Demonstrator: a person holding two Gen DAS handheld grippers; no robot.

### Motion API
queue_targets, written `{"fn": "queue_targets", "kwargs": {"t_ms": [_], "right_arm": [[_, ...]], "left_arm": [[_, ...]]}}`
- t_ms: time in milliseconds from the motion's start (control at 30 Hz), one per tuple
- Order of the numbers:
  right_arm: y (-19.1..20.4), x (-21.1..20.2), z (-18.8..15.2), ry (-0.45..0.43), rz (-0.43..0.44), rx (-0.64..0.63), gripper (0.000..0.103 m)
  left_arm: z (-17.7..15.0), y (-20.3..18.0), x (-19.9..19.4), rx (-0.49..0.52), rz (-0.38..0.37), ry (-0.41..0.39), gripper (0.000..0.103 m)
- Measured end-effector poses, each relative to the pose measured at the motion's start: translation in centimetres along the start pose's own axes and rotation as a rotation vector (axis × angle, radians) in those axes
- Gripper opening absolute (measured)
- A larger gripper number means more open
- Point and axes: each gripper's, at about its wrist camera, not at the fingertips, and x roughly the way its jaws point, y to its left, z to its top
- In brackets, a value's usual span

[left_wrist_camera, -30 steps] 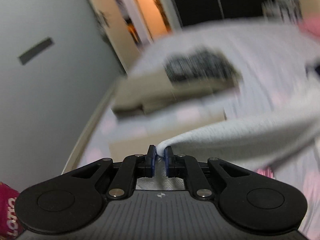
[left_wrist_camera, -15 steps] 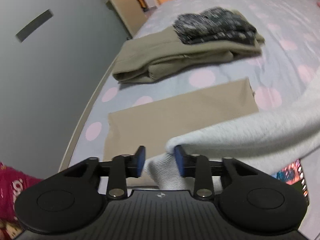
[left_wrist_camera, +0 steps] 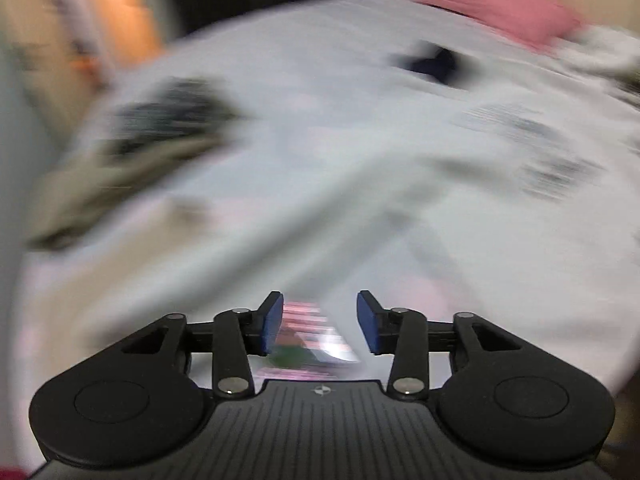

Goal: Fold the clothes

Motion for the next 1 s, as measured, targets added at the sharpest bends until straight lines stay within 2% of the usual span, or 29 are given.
{"fn": "queue_targets", "kwargs": {"t_ms": [100,233,400,500,567,667,900,1000], "right_arm": [[-2.4,0.7,-3.1,0.039,-0.044,0.12,0.058],[-6.1,0.8,-8.2,0.068,-0.063,0.365,0.059],[-8.3,1.4,-13.9,0.091,0.02,0.616,0.061],[-8.4,1.8,-15.5,0.085,0.1,0.709,0.061],[-8.4,2.2,-16.0,0.074,0.169,0.767,0.061],[-7.6,2.8,-15.6,0.084,0.228,0.762,0.061],[-7.3,3.6,-15.2,0.109,0.223,0.729,0.061],[-6.9,3.8,-15.1,0.123,0.22,0.714,0.061]], "left_arm": [[-0.5,-6.0,2.6,0.044,-0.146,0.099,0.041],[-1.7,-10.1,5.4,0.047,-0.257,0.207,0.041],[-2.7,-11.8,7.4,0.007,-0.314,0.316,0.041],[-2.6,-12.0,8.3,-0.043,-0.368,0.343,0.043],[-2.4,-12.0,8.8,-0.057,-0.37,0.359,0.043],[-2.5,-12.0,9.1,-0.072,-0.357,0.371,0.043],[-3.7,-11.1,9.4,-0.18,-0.376,0.341,0.043],[-4.3,-10.6,9.1,-0.27,-0.372,0.323,0.043]]}}
